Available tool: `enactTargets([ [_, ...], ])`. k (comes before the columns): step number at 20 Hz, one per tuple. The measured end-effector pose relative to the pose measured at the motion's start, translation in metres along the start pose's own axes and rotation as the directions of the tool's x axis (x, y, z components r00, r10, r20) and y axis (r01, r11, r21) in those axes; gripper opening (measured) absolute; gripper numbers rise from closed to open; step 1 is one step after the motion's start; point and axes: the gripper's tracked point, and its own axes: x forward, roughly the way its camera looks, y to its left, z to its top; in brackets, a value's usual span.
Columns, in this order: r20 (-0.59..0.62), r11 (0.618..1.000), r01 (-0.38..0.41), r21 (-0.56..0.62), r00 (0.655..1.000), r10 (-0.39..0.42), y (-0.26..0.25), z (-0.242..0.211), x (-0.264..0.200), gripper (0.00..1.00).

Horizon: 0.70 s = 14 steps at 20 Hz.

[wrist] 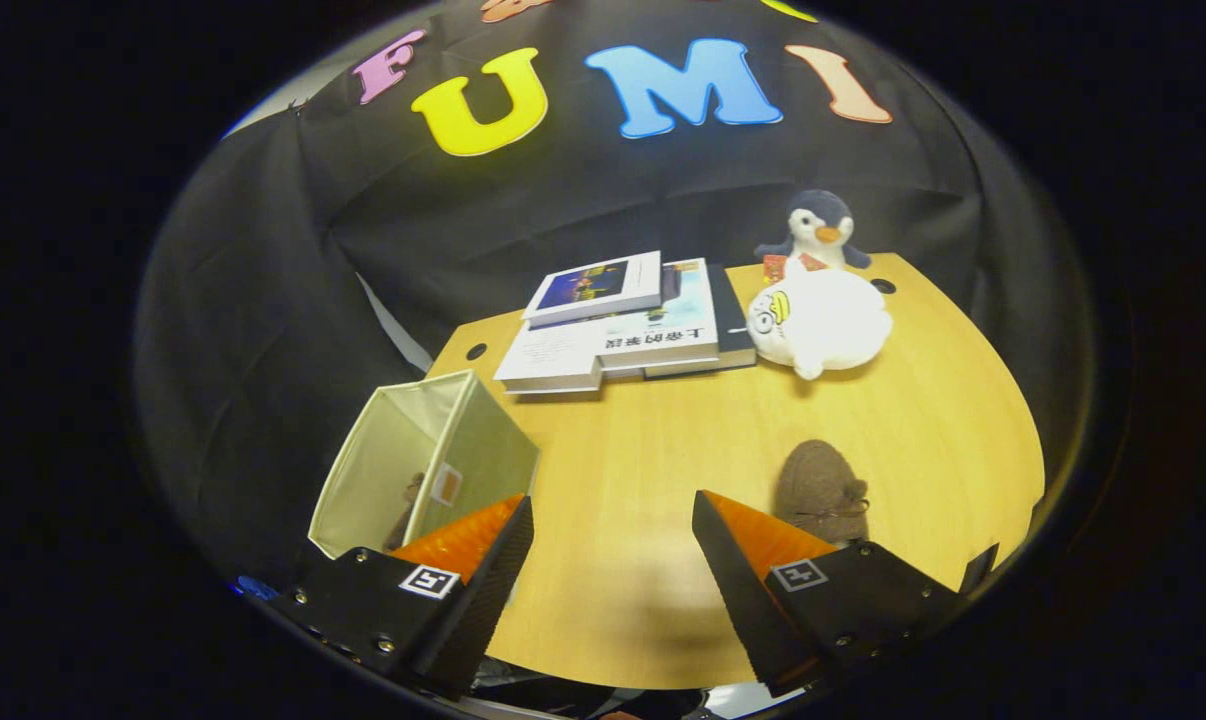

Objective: Open the storage box then place both shoes into the box .Put the left shoe in first, then the right shoe, with the right side of both shoes facing outward in a uniform manner.

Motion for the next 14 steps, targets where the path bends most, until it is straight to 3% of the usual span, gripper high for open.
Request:
enactTargets([
  [14, -0.089, 0.984, 0.178, -0.034, 0.98, -0.18, -0.142, -0.045, -0.001, 0.98],
])
